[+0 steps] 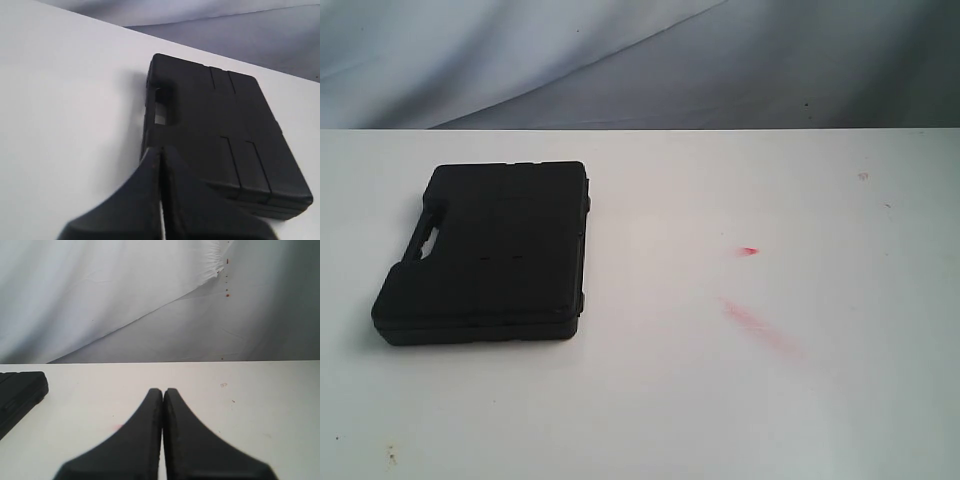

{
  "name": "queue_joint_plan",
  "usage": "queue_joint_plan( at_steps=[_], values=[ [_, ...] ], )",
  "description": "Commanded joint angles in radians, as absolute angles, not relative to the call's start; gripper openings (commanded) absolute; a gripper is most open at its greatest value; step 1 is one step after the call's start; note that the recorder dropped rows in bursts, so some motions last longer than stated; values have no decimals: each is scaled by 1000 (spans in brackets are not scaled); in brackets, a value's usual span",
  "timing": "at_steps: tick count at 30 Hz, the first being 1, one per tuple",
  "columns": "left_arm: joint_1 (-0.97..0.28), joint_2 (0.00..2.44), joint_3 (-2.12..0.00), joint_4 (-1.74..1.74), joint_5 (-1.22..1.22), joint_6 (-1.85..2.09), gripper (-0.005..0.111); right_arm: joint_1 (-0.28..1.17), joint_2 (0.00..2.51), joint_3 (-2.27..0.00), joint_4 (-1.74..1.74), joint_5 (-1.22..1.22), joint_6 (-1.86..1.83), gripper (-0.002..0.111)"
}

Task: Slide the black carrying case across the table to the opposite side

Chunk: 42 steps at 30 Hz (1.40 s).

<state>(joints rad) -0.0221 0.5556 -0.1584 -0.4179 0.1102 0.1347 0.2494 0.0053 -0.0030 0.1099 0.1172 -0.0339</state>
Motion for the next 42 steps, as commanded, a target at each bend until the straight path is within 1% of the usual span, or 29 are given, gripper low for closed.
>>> queue_joint_plan(
  at_steps=[1,7,11,18,26,34,42],
  values=[
    [-17,517,-97,-234,45,-20,0,241,0,0,118,117,-42,0],
    [-17,432,-38,0,-37,-198,0,241,0,0,118,117,-42,0],
    [-17,371,0,59,-71,-217,0,241,0,0,118,117,-42,0],
    [-70,318,0,141,-102,-238,0,241,0,0,118,117,-42,0],
    [-86,161,0,144,-94,-235,0,241,0,0,118,117,-42,0],
    [-86,11,0,65,14,-162,0,241,0,0,118,117,-42,0],
    [-86,0,0,7,66,-107,0,241,0,0,118,117,-42,0]
  ],
)
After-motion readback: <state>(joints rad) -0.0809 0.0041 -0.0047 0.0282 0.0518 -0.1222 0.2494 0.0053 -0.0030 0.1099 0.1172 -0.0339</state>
